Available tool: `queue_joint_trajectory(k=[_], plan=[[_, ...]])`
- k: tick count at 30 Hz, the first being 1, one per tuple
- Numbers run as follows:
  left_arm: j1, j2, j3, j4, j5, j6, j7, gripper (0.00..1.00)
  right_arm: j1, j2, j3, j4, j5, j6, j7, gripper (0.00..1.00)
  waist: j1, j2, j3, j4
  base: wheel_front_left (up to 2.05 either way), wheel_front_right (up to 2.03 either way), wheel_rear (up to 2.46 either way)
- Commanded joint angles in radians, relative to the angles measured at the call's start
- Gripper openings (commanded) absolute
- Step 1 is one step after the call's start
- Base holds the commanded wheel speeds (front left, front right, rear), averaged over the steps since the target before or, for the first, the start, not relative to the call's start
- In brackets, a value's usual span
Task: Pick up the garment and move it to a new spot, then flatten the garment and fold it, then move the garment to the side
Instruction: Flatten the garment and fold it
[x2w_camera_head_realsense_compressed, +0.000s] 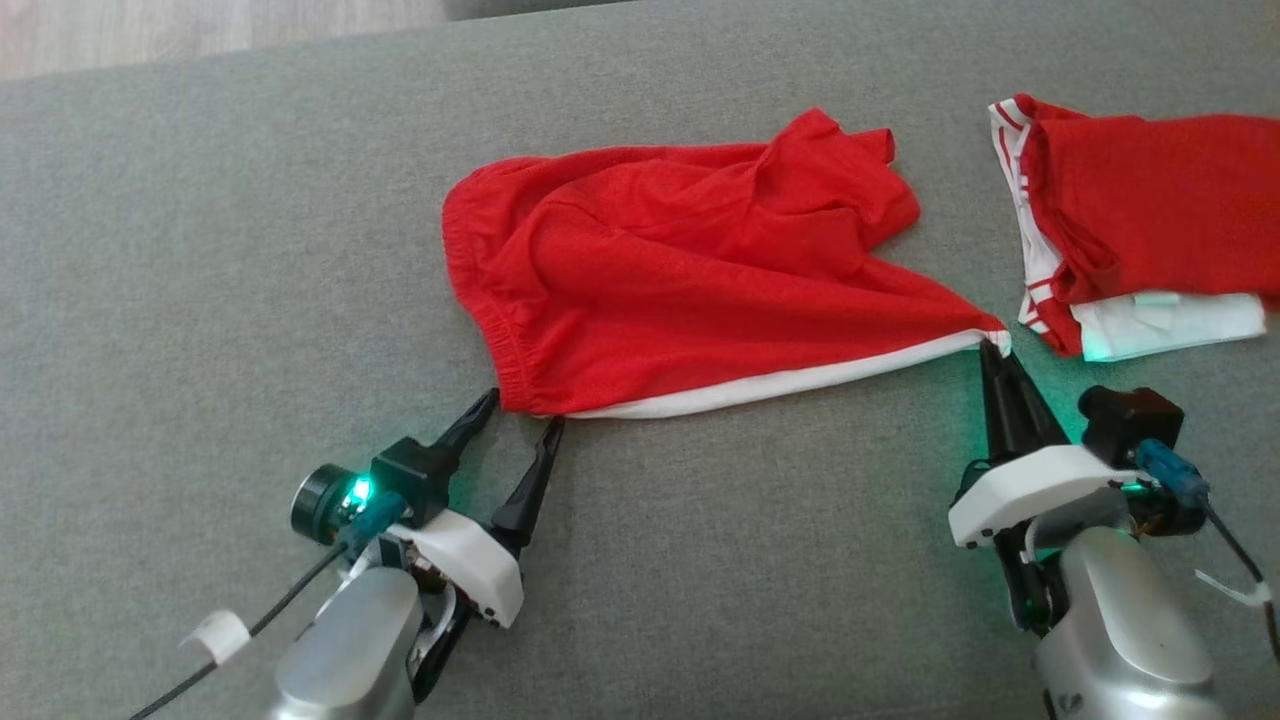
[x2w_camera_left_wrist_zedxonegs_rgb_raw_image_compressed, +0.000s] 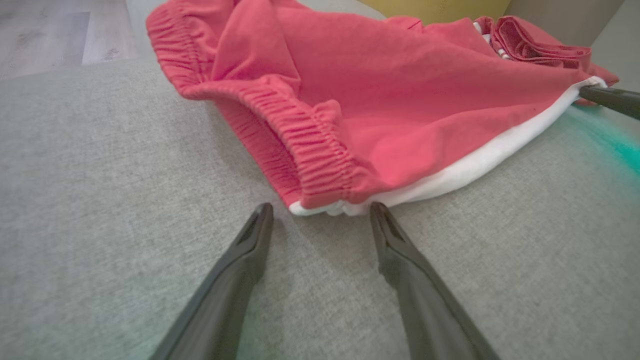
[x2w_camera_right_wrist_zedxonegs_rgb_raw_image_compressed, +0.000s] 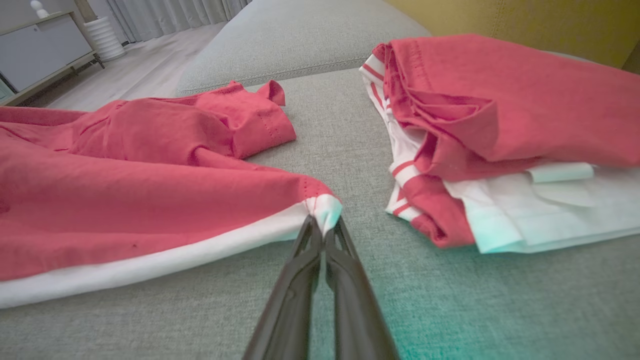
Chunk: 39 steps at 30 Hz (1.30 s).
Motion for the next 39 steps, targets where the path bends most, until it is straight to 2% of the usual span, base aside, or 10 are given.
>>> queue_joint_trajectory(k=[1,6,7,8,9,16,27,39], plan=[[-0.042,0.016,0.026,-0.014,-0.005,0.002,-0.014,1.0,-0.032,-0.001,0.028,-0.031,0.005,0.007,-0.006,0.0,-0.0001,0.0,0.001,-0.003,0.0,0.0,0.0],[-0.059,0.011,0.005,0.002,-0.016,0.002,-0.02,1.0,-0.034,-0.001,0.036,-0.03,0.009,0.007,-0.007,0.0,-0.0001,0.0,0.001,-0.009,0.0,0.0,0.0],[-0.063,0.011,0.001,0.002,-0.017,0.002,-0.021,0.58,-0.034,-0.001,0.035,-0.029,0.009,0.007,-0.008,0.0,-0.0001,0.0,0.001,-0.009,0.0,0.0,0.0],[-0.066,0.011,-0.002,0.001,-0.018,0.002,-0.022,0.12,-0.035,-0.001,0.035,-0.029,0.009,0.007,-0.008,0.0,-0.0001,0.0,0.002,-0.009,0.0,0.0,0.0],[-0.069,0.012,-0.005,-0.001,-0.018,0.002,-0.023,0.0,-0.036,-0.001,0.033,-0.029,0.009,0.007,-0.008,0.0,-0.0001,0.0,0.002,-0.008,0.0,0.0,0.0],[-0.073,0.029,0.008,-0.026,-0.009,0.002,-0.026,0.0,-0.045,-0.001,0.027,-0.039,0.001,0.007,-0.018,0.0,-0.0001,0.0,-0.013,0.006,0.0,0.0,0.0],[-0.062,0.092,0.055,-0.161,0.01,0.006,-0.027,0.0,-0.076,-0.001,0.015,-0.108,-0.03,0.007,0.007,0.0,-0.0001,0.0,-0.076,0.031,0.0,0.0,0.0],[-0.016,0.098,0.087,-0.29,0.01,0.043,-0.027,0.0,-0.045,-0.001,0.004,-0.142,-0.018,0.007,0.021,0.0,-0.0001,0.0,-0.097,0.07,0.0,0.0,0.0]])
